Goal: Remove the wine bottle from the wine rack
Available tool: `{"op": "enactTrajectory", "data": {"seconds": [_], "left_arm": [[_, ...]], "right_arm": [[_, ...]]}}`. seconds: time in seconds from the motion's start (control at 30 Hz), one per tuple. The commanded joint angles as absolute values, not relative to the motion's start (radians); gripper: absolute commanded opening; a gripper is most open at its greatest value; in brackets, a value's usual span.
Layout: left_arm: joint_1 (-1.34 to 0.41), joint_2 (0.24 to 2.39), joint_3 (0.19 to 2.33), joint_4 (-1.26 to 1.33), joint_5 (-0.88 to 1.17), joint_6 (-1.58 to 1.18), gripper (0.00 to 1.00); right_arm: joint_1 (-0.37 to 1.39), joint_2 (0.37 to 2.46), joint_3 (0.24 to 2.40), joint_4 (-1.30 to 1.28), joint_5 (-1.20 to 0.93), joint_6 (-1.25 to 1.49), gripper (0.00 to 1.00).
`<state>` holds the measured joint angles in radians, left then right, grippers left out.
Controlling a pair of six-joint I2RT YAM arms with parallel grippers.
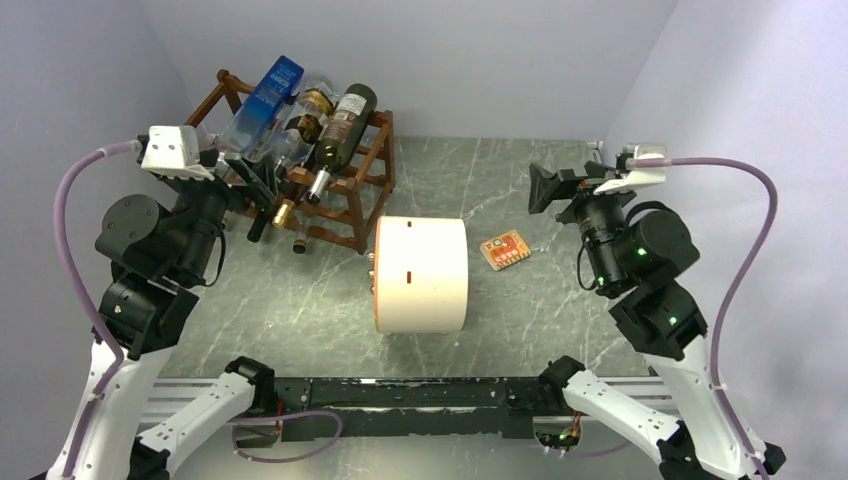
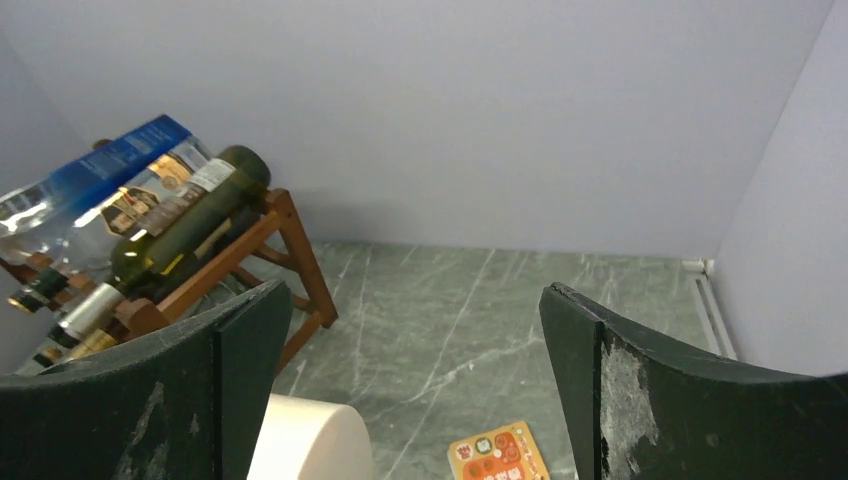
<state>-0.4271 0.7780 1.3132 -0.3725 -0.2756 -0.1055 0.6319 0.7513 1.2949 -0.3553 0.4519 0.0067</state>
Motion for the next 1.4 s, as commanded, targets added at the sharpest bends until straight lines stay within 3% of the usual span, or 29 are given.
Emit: {"op": "enactTrajectory", "data": {"seconds": [0.0, 0.6, 1.07, 1.37], "left_arm": [[-0.363, 0.785, 1.312, -0.399, -0.256, -0.181, 0.97], [-0.145, 0.853, 1.281, -0.517, 0.008, -0.358, 0.94], [-0.114, 1.026, 1.251, -0.635, 0.389, -0.314, 0.93], [-0.115, 1.199, 1.367, -0.723, 0.378, -0.186, 0.93]], "right_arm": [[0.592, 0.78, 1.255, -0.327, 0.458, 0.074, 1.0], [0.458, 0.94, 1.198, -0.416, 0.455, 0.405, 1.0], [0.438, 0.976, 1.172, -0.495, 0.113, 0.273, 1.0], [0.435, 1.013, 1.189, -0.511, -0.097, 0.221, 1.0]]}}
